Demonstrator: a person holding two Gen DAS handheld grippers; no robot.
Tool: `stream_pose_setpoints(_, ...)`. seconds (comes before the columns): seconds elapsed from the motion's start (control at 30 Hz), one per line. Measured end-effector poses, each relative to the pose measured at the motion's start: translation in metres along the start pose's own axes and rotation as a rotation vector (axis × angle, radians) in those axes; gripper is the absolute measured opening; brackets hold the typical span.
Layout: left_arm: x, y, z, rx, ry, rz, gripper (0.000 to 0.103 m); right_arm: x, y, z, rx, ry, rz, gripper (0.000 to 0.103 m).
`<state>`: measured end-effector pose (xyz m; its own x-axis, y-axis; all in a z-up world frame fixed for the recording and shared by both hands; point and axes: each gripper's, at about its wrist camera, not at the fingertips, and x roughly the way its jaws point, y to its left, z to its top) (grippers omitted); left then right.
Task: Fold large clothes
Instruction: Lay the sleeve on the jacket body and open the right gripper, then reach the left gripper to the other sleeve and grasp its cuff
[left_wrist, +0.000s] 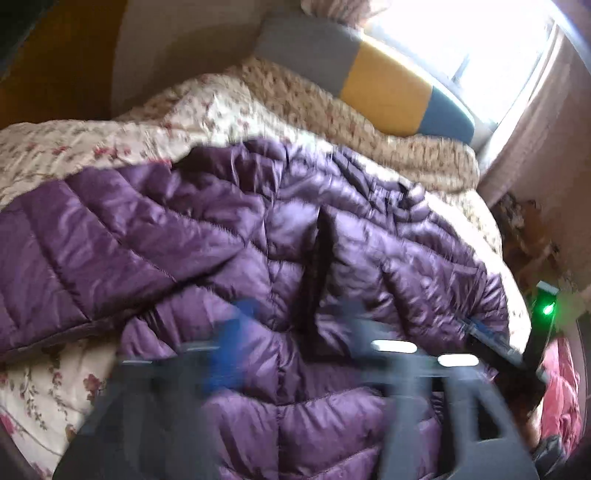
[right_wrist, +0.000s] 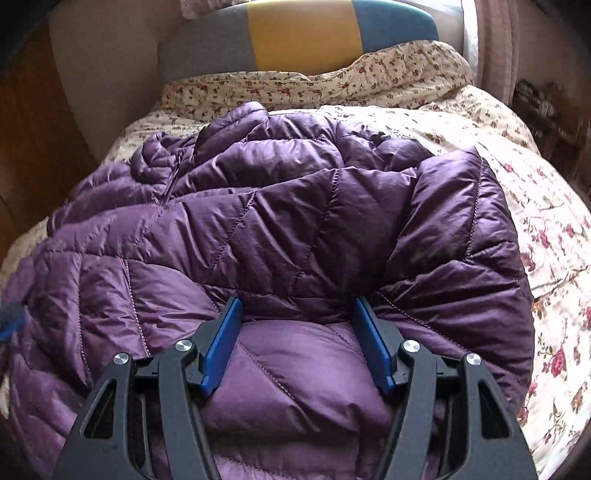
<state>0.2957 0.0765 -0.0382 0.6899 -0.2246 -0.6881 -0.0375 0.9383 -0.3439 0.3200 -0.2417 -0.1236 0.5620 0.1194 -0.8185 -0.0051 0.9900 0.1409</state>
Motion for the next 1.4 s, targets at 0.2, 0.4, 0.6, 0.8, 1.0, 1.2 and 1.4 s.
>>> stream_pose_setpoints(0.2, -0.003, -0.044, 0.009, 0.09, -0.032, -0.039, 0.071, 0.003, 0.003, -0.003, -0.02, -0.006, -0.021, 0.064)
stream_pose_setpoints(0.4, 0.04, -0.079, 0.011, 0.164, 0.044, -0.046, 0.066, 0.002, 0.002, -0.003, -0.02, -0.01, -0.018, 0.064)
stream_pose_setpoints(0.6, 0.079, -0.054, -0.006, 0.119, 0.111, -0.028, 0.065, 0.001, 0.004, -0.003, -0.027, -0.015, -0.024, 0.065)
stream_pose_setpoints(0.8, 0.084, -0.053, -0.013, 0.133, 0.088, -0.015, 0.065, 0.004, 0.005, -0.001, -0.036, -0.019, -0.035, 0.066)
stream_pose_setpoints(1.0, 0.072, -0.06, -0.009, 0.145, 0.102, 0.008, 0.07, 0.004, 0.005, 0.0, -0.035, -0.021, -0.031, 0.066)
stream_pose_setpoints(1.2, 0.024, -0.046, -0.016, 0.081, 0.045, 0.027, 0.081, 0.003, 0.005, -0.001, -0.033, -0.025, -0.029, 0.066)
stream_pose_setpoints(1.4, -0.017, -0.006, -0.027, 0.008, 0.017, 0.069, 0.081, 0.003, 0.004, 0.0, -0.031, -0.025, -0.027, 0.066)
